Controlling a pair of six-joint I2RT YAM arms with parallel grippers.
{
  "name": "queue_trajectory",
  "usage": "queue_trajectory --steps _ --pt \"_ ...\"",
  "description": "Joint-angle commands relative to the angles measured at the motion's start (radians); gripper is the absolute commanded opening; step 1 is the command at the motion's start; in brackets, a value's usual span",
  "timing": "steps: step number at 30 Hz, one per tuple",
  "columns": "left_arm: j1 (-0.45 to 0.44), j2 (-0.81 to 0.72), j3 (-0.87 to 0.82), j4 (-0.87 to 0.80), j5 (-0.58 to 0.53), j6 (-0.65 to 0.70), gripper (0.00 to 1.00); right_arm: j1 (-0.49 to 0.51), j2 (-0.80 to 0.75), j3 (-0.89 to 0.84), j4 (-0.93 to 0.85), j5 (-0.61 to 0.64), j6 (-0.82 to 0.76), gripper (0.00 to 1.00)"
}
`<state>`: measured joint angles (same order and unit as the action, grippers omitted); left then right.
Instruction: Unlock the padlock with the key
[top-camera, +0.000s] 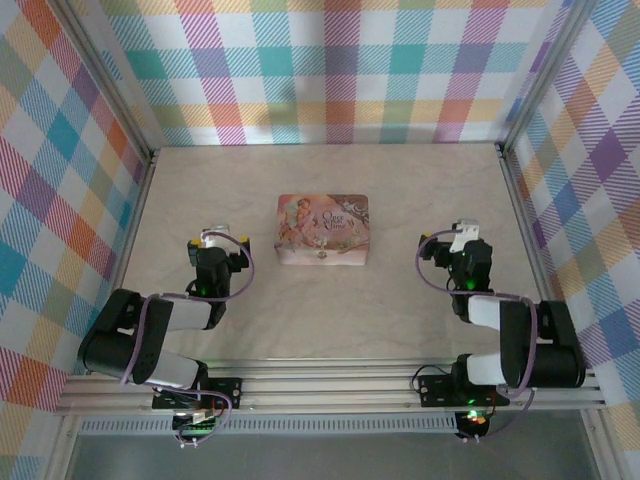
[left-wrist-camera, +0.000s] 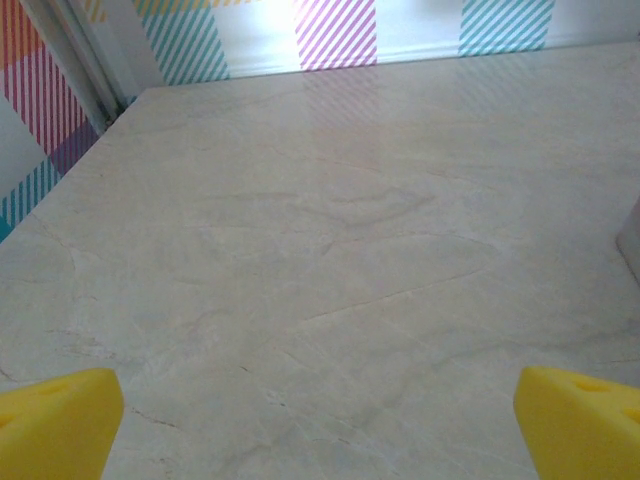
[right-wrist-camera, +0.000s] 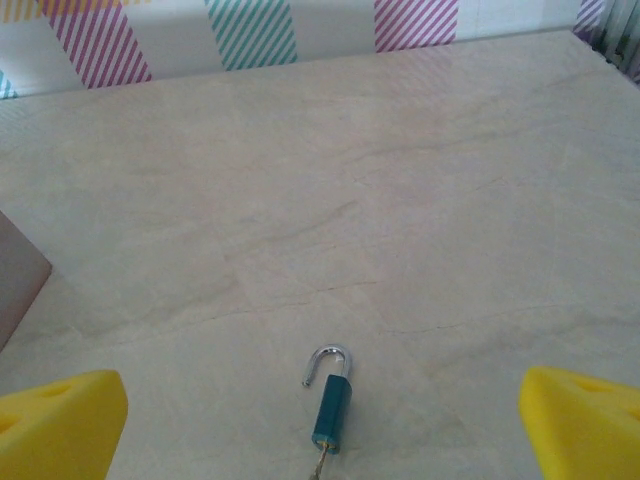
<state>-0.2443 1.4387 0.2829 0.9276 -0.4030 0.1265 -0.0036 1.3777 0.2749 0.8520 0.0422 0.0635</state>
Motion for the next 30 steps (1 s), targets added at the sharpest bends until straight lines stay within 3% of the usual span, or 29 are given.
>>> queue_trajectory --steps 1,5,9,10,13,30 --pt "0.031 0.041 0.006 0.065 0.055 -0.021 1.0 -0.003 0.072 -0.018 0.185 -0.001 -0.013 1.0" --pt "0.06 0.061 0.016 0.062 0.097 -0.039 1.0 -0.003 0.171 -0.052 0.359 0.025 -0.001 1.0" --pt "0.094 0.132 0.064 0.045 0.144 -0.058 1.0 -0.003 0.147 0.023 0.185 0.061 0.013 1.0" --pt "0.101 0.118 0.092 -0.045 0.168 -0.068 1.0 -0.003 0.142 0.055 0.114 0.069 0.017 1.0" --pt "0.153 0.124 0.132 -0.111 0.252 -0.096 1.0 0.017 0.154 0.115 0.013 0.054 -0.017 1.0" --pt "0.157 0.126 0.133 -0.109 0.256 -0.097 1.0 0.022 0.156 0.115 0.017 0.057 -0.022 1.0"
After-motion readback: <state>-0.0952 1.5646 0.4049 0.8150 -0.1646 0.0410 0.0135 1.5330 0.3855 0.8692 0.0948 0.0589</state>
